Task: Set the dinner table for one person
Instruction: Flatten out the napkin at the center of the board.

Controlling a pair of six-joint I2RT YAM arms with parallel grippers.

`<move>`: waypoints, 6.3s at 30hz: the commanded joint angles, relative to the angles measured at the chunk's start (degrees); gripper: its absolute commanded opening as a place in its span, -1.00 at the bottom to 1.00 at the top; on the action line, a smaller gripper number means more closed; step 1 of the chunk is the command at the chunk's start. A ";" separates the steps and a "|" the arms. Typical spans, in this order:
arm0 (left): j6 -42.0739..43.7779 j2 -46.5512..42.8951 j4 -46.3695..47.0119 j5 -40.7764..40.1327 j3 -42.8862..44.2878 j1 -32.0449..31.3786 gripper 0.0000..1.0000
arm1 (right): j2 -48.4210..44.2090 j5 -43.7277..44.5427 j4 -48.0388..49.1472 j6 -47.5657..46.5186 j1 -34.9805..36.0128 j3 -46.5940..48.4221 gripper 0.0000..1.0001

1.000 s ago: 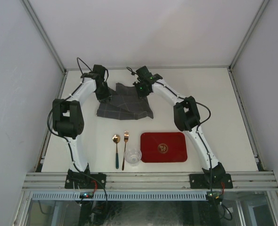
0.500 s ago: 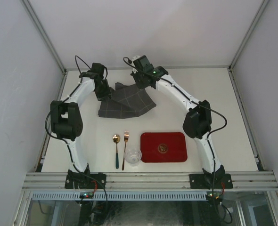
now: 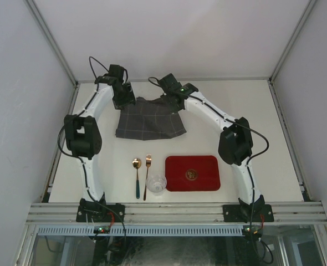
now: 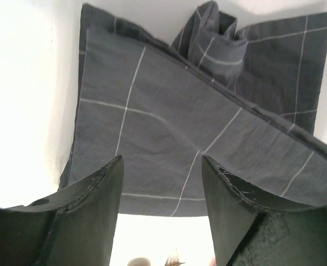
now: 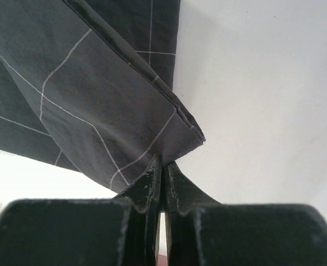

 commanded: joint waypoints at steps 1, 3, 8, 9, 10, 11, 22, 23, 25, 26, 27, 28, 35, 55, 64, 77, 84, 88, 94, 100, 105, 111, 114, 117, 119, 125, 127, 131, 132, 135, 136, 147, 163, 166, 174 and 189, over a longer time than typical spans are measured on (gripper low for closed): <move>0.08 3.11 -2.59 1.01 6.25 -0.12 0.28 | -4.41 2.97 0.81 1.82 0.32 -0.24 -1.00; 0.09 4.07 -2.54 1.09 6.90 0.24 0.31 | -4.62 3.47 0.72 1.96 0.31 -0.71 -1.00; 0.09 5.59 -2.75 1.51 7.23 1.21 0.32 | -5.77 5.73 1.23 2.26 0.23 -1.82 -1.00; 0.13 5.84 -2.76 1.53 7.24 1.31 0.32 | -6.20 6.20 1.50 2.37 0.23 -2.20 -1.00; 0.12 6.15 -2.76 1.51 7.22 1.37 0.32 | -6.60 6.57 1.89 2.47 0.17 -2.72 -1.00; 0.09 6.32 -2.76 1.52 7.15 1.41 0.32 | -7.04 6.67 2.25 2.60 0.15 -3.20 -1.00; 0.00 9.86 -2.98 2.49 11.10 4.24 0.39 | -6.87 6.82 1.10 3.54 -1.86 -4.48 -1.00; 0.00 10.68 -3.14 2.91 12.37 4.77 0.41 | -6.82 6.63 1.26 3.52 -1.96 -4.58 -1.00; 0.07 13.20 -3.86 4.04 15.28 5.74 0.44 | -6.61 6.37 1.38 3.77 -2.10 -4.54 -1.00; 0.09 14.44 -4.23 4.68 16.79 5.97 0.45 | -6.56 6.06 1.56 3.88 -2.09 -4.54 -1.00; -0.03 15.53 -4.66 5.52 18.34 6.35 0.46 | -6.45 5.77 1.73 3.94 -2.17 -4.54 -1.00; -0.08 16.70 -4.74 6.72 19.61 6.64 0.48 | -6.41 5.58 1.83 4.09 -2.20 -4.56 -1.00; -0.49 21.94 -4.70 11.51 25.35 8.19 0.54 | -6.42 5.27 1.86 4.68 -2.29 -4.23 -1.00; -0.24 25.66 -4.07 20.39 25.92 8.22 0.48 | -5.88 4.83 0.83 5.34 -1.59 -2.79 -1.00; 0.01 24.67 -3.52 20.21 24.52 8.23 -0.01 | -5.32 4.66 0.77 5.30 -1.36 -2.70 -1.00; 0.25 25.25 -3.58 20.10 24.29 8.20 -0.86 | -5.05 4.58 0.50 5.39 -1.24 -2.70 -1.00; 0.83 24.40 -3.57 19.57 23.70 8.15 -1.00 | -5.13 5.02 0.37 5.48 -1.26 -2.70 -1.00; 1.23 19.96 -2.78 19.08 21.18 8.21 -1.00 | -5.74 6.21 0.93 5.48 -1.35 -2.57 -1.00; 2.19 10.10 -1.96 15.83 17.00 8.34 -1.00 | -6.46 9.71 1.60 4.95 -1.86 -0.69 -1.00; 2.21 3.79 -1.81 15.16 15.18 8.30 -1.00 | -7.63 11.41 2.11 4.29 -2.14 0.67 -1.00; 2.17 -0.53 -1.40 14.91 13.47 8.31 -1.00 | -7.93 12.73 2.89 3.99 -2.39 1.42 -1.00; 2.35 -4.74 -1.40 13.43 13.55 8.31 -1.00 | -7.76 14.92 4.19 3.77 -3.08 4.27 -1.00; 2.34 -5.83 -1.54 13.31 13.57 8.27 -1.00 | -7.63 16.90 5.05 3.71 -3.66 5.58 -1.00; 2.15 -6.62 -1.55 13.84 13.23 8.21 -1.00 | -7.19 18.04 5.55 3.64 -4.72 7.32 -1.00; 2.03 -7.11 -1.37 14.48 12.58 8.03 -1.00 | -6.38 18.54 5.48 3.24 -5.64 9.11 -1.00; 2.43 -9.28 -1.20 15.63 11.03 7.00 -1.00 | -3.49 19.57 4.31 2.27 -7.61 15.68 -1.00; 2.33 -10.05 -0.99 16.17 11.14 6.91 -1.00 | -3.32 19.50 4.67 1.85 -7.74 16.53 -1.00; 2.19 -11.18 -0.90 17.44 11.50 6.87 -1.00 | -3.29 19.84 4.95 1.40 -7.92 17.15 -1.00; 2.20 -11.42 -0.87 17.88 11.39 6.76 -1.00 | -3.20 19.86 4.87 1.43 -8.08 17.04 -1.00; 2.33 -11.91 -0.81 18.60 10.67 6.04 -1.00 | -2.87 19.88 3.88 1.98 -8.82 16.69 -1.00; 2.44 -12.06 -0.80 18.93 10.27 5.72 -1.00 | -2.60 19.74 3.48 2.25 -9.13 16.47 -1.00; 4.73 -13.93 1.26 24.33 0.52 -2.58 -1.00 | 0.23 19.25 0.84 6.13 -13.00 12.73 -1.00; 11.69 -3.96 -4.78 31.69 6.65 -17.05 -1.00 | 2.52 20.63 -1.26 8.55 -17.27 10.31 -1.00; 12.08 -0.81 -5.80 33.45 8.84 -19.86 -1.00 | 3.50 21.11 -1.42 8.83 -17.65 9.89 -1.00; 13.62 6.58 -8.67 35.71 14.21 -25.48 -1.00 | 4.34 23.59 -2.73 11.61 -19.35 6.94 -1.00; 16.78 9.36 -11.03 38.08 16.22 -30.10 -1.00 | -2.50 27.75 -3.36 19.90 -23.50 -4.31 -1.00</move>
